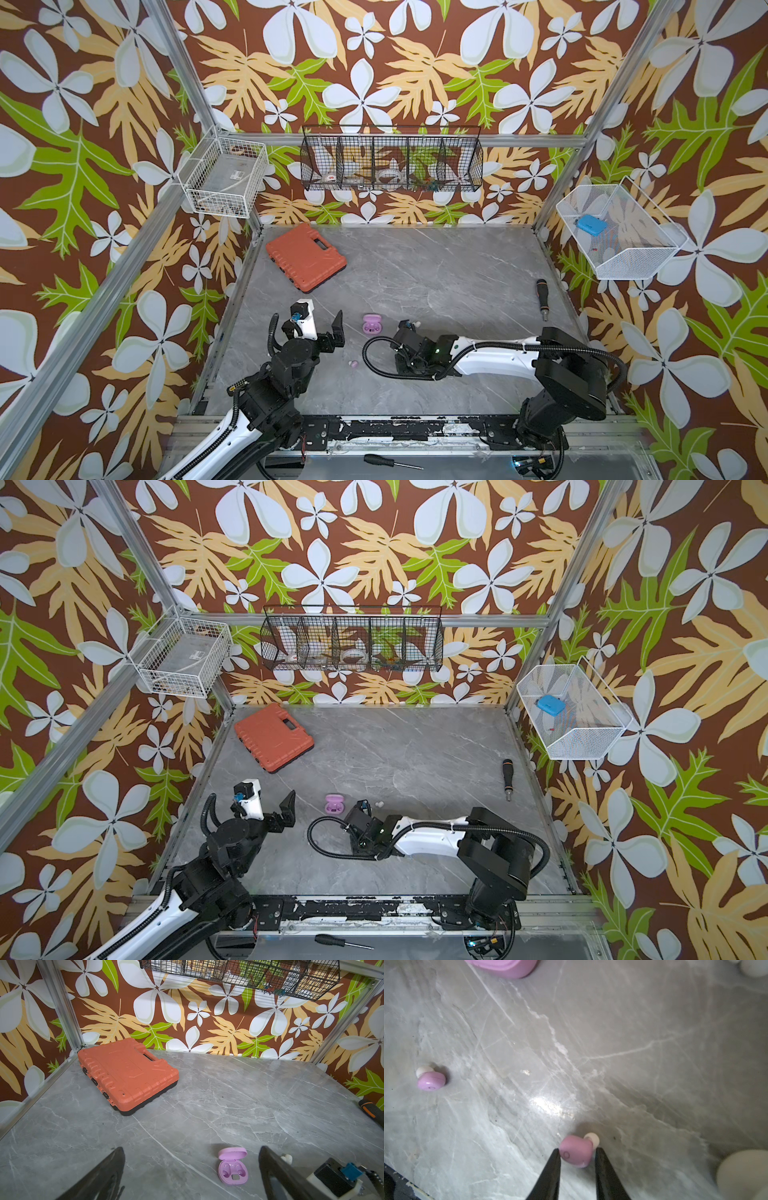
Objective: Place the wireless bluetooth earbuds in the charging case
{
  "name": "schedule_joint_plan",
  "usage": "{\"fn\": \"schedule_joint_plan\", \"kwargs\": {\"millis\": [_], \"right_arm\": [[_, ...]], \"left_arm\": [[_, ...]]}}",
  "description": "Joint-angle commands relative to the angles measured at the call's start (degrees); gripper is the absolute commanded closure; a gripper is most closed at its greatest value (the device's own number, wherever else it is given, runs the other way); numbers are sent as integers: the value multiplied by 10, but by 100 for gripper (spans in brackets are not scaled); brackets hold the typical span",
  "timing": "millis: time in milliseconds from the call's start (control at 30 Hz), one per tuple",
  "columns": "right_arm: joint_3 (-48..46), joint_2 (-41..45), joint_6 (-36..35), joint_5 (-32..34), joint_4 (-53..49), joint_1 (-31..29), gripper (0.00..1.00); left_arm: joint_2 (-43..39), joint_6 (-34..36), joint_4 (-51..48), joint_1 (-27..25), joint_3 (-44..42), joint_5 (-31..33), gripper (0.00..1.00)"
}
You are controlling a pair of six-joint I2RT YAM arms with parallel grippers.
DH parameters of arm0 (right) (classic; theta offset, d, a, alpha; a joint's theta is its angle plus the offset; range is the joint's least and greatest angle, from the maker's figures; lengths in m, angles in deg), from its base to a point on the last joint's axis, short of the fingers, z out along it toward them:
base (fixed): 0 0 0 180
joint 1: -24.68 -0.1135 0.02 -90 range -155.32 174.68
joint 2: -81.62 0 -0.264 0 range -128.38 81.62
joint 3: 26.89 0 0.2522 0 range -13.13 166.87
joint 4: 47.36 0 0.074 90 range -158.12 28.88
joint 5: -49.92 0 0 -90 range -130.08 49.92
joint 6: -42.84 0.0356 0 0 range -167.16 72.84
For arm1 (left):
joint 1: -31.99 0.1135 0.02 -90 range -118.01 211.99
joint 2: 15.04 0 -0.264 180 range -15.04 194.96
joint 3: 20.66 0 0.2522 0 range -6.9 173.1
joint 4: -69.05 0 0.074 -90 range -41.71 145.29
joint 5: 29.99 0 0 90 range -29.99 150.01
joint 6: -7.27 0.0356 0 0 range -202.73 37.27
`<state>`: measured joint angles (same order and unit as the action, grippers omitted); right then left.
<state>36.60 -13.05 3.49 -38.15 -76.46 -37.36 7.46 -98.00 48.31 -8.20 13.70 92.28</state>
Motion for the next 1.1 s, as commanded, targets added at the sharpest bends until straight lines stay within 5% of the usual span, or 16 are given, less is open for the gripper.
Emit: {"fn": "schedule_joint_plan", "kwargs": {"millis": [0, 600, 1067], "right_arm": [[6, 5, -25, 1, -26, -2, 70], [143, -30, -216, 131, -215, -58, 64], [145, -69, -310, 122, -215, -69, 68]], "left_arm": [[-2, 4, 15, 1, 1, -1, 0], [-9, 9, 15, 1, 0, -4, 0], [-20, 12, 15, 1, -1, 6, 0]]}}
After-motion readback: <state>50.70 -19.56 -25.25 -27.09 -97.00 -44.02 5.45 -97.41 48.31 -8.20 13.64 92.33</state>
